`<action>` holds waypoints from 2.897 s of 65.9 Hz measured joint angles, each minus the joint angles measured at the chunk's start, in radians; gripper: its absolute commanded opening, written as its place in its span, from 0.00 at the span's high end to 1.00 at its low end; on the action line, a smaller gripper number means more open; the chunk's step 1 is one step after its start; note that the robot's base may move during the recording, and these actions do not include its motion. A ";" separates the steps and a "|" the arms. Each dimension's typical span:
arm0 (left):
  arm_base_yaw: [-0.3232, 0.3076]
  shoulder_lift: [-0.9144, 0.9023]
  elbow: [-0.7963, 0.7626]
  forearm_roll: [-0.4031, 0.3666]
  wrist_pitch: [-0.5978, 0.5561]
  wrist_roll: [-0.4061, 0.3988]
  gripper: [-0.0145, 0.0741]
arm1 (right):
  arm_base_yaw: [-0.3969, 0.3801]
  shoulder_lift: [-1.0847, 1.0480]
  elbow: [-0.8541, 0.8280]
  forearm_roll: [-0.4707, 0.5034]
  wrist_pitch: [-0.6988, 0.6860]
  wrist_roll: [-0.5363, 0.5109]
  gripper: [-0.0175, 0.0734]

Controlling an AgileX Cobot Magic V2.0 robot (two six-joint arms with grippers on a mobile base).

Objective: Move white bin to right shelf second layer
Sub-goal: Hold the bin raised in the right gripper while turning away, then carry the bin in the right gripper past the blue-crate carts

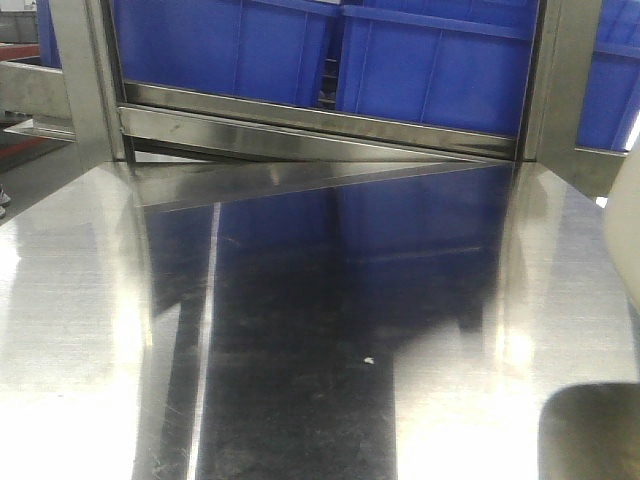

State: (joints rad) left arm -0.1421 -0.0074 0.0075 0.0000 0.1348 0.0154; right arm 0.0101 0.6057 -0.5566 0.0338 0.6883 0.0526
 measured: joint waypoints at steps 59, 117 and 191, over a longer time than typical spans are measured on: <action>0.000 0.000 0.000 0.000 0.000 0.000 0.74 | 0.000 0.000 0.000 0.000 -0.002 0.000 0.76; 0.000 0.000 0.000 0.000 0.000 0.000 0.74 | 0.000 0.000 0.000 0.000 -0.002 -0.001 0.76; 0.000 0.000 0.000 0.000 0.000 0.000 0.74 | 0.000 0.000 0.000 0.000 -0.002 -0.001 0.76</action>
State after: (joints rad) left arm -0.1421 -0.0074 0.0075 0.0000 0.1348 0.0154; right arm 0.0101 0.6057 -0.5566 0.0338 0.6858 0.0514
